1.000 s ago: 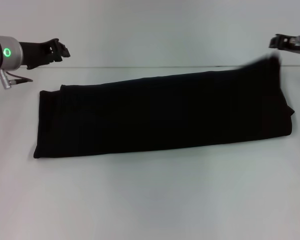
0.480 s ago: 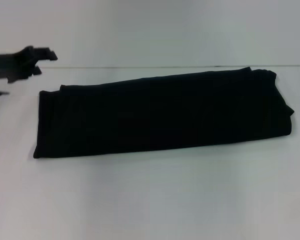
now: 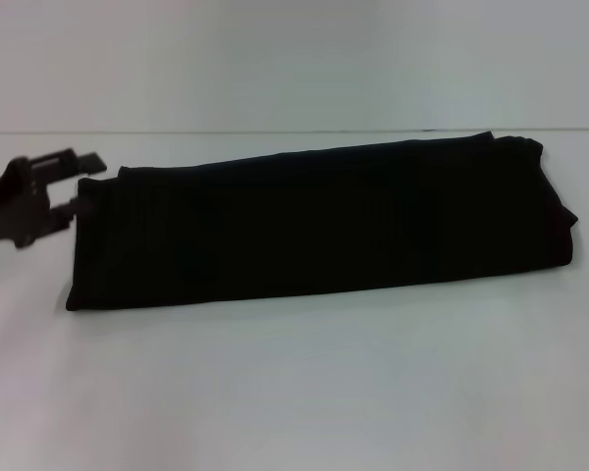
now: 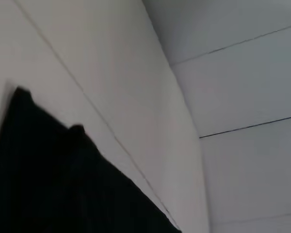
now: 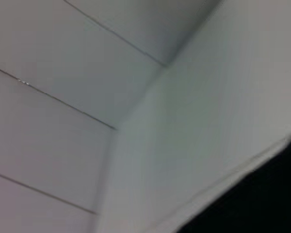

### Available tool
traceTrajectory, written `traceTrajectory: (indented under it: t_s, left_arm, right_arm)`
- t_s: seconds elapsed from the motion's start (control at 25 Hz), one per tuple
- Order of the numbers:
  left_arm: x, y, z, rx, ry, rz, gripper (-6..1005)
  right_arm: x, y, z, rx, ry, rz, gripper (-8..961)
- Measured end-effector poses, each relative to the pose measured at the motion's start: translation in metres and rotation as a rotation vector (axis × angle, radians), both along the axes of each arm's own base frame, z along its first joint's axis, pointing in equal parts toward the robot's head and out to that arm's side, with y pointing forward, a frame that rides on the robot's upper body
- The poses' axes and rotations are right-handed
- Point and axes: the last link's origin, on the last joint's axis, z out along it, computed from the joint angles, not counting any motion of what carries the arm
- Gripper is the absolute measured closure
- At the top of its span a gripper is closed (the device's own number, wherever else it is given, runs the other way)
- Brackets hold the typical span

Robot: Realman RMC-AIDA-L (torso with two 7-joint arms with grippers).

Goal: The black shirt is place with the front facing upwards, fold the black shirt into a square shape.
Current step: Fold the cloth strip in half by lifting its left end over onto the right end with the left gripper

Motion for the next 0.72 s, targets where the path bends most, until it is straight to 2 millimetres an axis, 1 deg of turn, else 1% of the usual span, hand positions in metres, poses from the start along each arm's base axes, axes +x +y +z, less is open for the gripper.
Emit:
traceTrajectory:
  t_s: [0.08,0.16,0.2,0.24,0.28,0.32,0.36,0.56,0.72]
  left_arm:
    - [-0.006,-0.012,-0.004,-0.016,-0.057,0.020,338]
    - [-0.012,-0.023,-0.009,-0.038,-0.098,0.046,338]
    - [-0.016,-0.030,-0.014,-0.052,-0.121,0.068,339]
    - [-0.016,-0.030,-0.014,-0.052,-0.121,0.068,339]
    - [-0.025,-0.041,-0.021,-0.063,-0.146,0.110,339]
    - [-0.028,-0.045,-0.023,-0.065,-0.151,0.127,339]
    - [-0.028,-0.045,-0.023,-0.065,-0.151,0.127,339]
    - [-0.045,-0.060,-0.031,-0.059,-0.169,0.229,340]
    - [-0.053,-0.065,-0.035,-0.051,-0.189,0.302,340]
  right_arm:
    - [0.001,-0.010,0.001,0.015,0.044,0.022,344]
    - [0.002,-0.014,0.001,0.011,0.056,0.029,345]
    - [0.002,-0.015,0.000,0.008,0.056,0.032,346]
    - [0.001,-0.015,-0.001,0.005,0.054,0.034,346]
    - [0.001,-0.013,-0.001,0.003,0.049,0.037,347]
    - [0.000,-0.012,-0.002,0.005,0.042,0.039,347]
    - [-0.001,-0.010,-0.002,0.007,0.038,0.041,347]
    - [-0.005,-0.003,-0.006,0.019,0.017,0.051,346]
    - [-0.006,0.001,-0.006,0.024,0.003,0.045,346]
